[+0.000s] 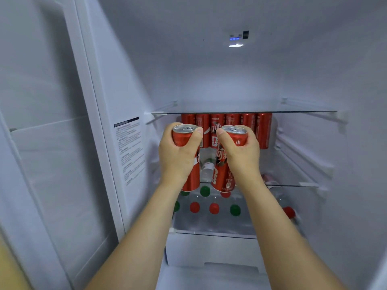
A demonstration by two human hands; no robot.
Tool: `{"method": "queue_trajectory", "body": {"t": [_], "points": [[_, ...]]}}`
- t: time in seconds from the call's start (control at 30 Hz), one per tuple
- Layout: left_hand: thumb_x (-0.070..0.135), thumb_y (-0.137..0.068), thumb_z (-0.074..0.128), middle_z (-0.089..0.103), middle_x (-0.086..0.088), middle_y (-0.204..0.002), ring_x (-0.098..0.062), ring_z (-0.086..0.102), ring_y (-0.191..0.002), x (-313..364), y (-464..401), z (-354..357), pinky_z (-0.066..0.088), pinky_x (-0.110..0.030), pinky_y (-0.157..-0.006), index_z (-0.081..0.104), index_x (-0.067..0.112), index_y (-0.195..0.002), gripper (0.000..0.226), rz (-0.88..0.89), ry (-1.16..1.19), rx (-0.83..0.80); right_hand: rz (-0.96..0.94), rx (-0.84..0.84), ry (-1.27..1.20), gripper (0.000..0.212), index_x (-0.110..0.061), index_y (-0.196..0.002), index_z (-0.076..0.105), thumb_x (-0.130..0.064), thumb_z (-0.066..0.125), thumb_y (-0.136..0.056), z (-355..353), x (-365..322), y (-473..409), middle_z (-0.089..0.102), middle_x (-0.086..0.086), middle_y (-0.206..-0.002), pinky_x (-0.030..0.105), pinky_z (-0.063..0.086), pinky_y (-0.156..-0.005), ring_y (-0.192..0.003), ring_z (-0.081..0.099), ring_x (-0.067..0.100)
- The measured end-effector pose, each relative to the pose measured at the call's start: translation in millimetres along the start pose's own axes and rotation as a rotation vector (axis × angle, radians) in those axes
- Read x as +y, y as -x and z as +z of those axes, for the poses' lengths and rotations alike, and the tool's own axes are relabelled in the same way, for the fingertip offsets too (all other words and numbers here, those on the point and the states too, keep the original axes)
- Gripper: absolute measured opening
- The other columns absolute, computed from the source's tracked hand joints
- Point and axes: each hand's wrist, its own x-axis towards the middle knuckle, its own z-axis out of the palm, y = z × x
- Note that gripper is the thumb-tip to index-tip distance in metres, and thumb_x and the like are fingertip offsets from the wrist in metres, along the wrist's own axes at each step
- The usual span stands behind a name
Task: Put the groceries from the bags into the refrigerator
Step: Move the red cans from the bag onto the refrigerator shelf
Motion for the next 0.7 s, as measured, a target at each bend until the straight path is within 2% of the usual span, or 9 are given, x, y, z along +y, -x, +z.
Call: {"method": "queue_trajectory", "body": {"t": [0.17, 0.37, 0.5, 0.63, 0.7], "points": [[0.037, -0.086, 0.074, 0.067, 0.012, -0.087, 0.006, 0.065, -0.077, -12.7, -13.9, 4.6, 0.049, -0.009, -0.065, 0.06, 0.021, -0.107, 0.03, -0.003, -0.02, 0.007, 0.009, -0.038, 0.028, 0.035, -0.029, -0.108, 0.056, -0.042, 0.075, -0.081, 15.0, 9.7, -15.3, 0.064, -0.013, -0.093, 0.008, 0.048, -0.058, -0.076, 0.063, -0.01], [0.037, -0.085, 0.075, 0.067, 0.013, -0.082, 0.006, 0.064, -0.072, -28.4, -24.2, 7.3, 0.047, -0.009, -0.063, 0.06, 0.021, -0.101, 0.027, -0.001, -0.06, 0.028, 0.002, -0.051, 0.033, 0.039, -0.026, -0.111, 0.057, -0.042, 0.075, -0.081, 25.4, 21.5, -23.5, 0.066, -0.012, -0.094, 0.007, 0.048, -0.06, -0.079, 0.064, -0.006], [0.045, -0.083, 0.075, 0.068, 0.013, -0.082, 0.004, 0.065, -0.074, -38.5, -32.4, 8.8, 0.051, -0.016, -0.067, 0.061, 0.024, -0.101, 0.031, -0.032, -0.084, 0.059, 0.011, -0.063, 0.053, 0.042, -0.029, -0.112, 0.055, -0.047, 0.074, -0.08, 28.9, 25.9, -29.2, 0.064, -0.014, -0.095, 0.009, 0.048, -0.06, -0.08, 0.064, -0.002], [0.046, -0.083, 0.074, 0.067, 0.013, -0.082, 0.007, 0.064, -0.073, -44.7, -39.7, 12.9, 0.049, -0.01, -0.063, 0.06, 0.023, -0.102, 0.033, -0.053, -0.1, 0.06, 0.004, -0.081, 0.096, 0.05, -0.028, -0.118, 0.055, -0.053, 0.073, -0.078, 36.1, 32.3, -34.8, 0.064, -0.014, -0.097, 0.014, 0.049, -0.066, -0.084, 0.065, 0.0], [0.047, -0.083, 0.073, 0.068, 0.012, -0.086, 0.007, 0.065, -0.075, -48.1, -42.3, 15.5, 0.049, -0.008, -0.063, 0.06, 0.022, -0.107, 0.038, -0.057, -0.107, 0.062, -0.001, -0.098, 0.118, 0.047, -0.032, -0.115, 0.053, -0.053, 0.072, -0.079, 39.2, 36.4, -38.2, 0.063, -0.016, -0.095, 0.012, 0.047, -0.063, -0.083, 0.064, -0.001]]}}
